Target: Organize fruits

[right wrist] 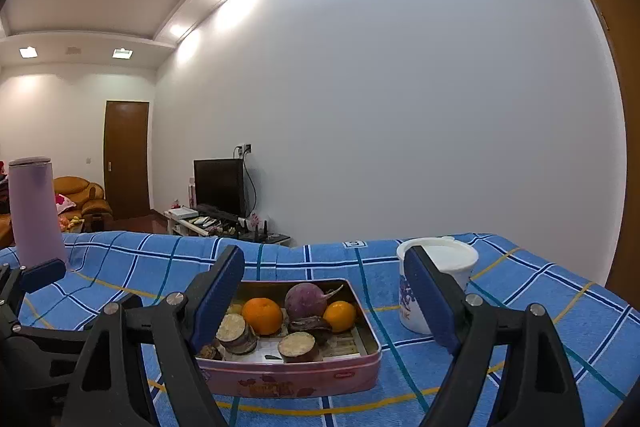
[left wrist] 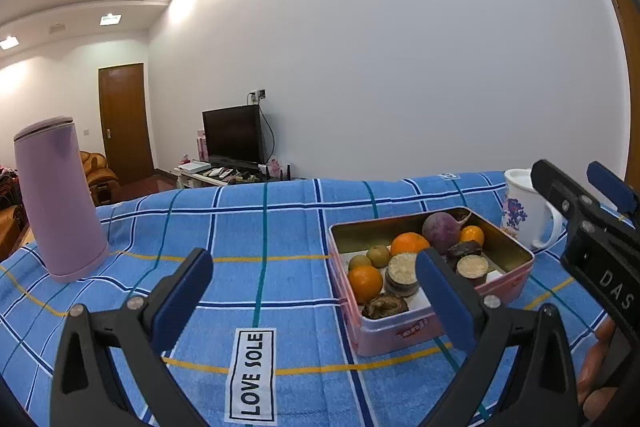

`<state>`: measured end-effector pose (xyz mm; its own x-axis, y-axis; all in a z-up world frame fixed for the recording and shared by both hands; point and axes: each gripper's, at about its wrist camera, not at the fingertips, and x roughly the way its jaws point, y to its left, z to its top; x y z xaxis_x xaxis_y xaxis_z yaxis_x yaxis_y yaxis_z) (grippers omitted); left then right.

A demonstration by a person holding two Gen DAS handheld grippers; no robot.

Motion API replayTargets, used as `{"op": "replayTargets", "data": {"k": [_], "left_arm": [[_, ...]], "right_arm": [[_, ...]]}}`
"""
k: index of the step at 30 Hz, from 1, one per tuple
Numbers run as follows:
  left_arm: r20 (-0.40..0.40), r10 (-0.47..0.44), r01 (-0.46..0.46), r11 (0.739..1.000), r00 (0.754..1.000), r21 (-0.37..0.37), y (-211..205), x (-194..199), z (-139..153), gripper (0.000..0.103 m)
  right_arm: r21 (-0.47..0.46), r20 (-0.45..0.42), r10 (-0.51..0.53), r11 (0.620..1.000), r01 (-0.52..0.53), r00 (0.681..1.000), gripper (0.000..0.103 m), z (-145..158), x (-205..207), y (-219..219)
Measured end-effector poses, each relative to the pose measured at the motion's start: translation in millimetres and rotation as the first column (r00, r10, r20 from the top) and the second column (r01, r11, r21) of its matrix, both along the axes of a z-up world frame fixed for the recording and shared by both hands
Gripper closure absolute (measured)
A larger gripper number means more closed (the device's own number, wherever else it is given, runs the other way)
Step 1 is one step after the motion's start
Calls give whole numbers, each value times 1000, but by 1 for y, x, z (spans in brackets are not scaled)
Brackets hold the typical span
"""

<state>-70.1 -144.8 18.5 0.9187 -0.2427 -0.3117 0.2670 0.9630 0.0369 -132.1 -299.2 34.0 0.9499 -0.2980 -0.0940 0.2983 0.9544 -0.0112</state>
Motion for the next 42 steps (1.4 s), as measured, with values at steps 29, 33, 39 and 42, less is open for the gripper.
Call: {"op": "replayTargets", "data": {"k": [29, 33, 39, 42], "left_arm": [[0, 14, -14, 1000, 1000, -2, 2, 0, 0, 0], [0, 14, -14, 1000, 1000, -2, 2, 0, 0, 0], [-1, 15, -15, 1000, 1000, -2, 2, 0, 0, 0], [-2, 18, -18, 1000, 1000, -2, 2, 0, -1, 0]], "right_arm": [[-9, 0, -8, 1000, 8, 1000, 19, 1, -6, 4], [-10, 0, -8, 1000, 8, 1000, 19, 1, -6, 4], [-10, 0, -8, 1000, 8, 1000, 19, 1, -6, 4], [-10, 0, -8, 1000, 8, 1000, 19, 1, -6, 4]]}}
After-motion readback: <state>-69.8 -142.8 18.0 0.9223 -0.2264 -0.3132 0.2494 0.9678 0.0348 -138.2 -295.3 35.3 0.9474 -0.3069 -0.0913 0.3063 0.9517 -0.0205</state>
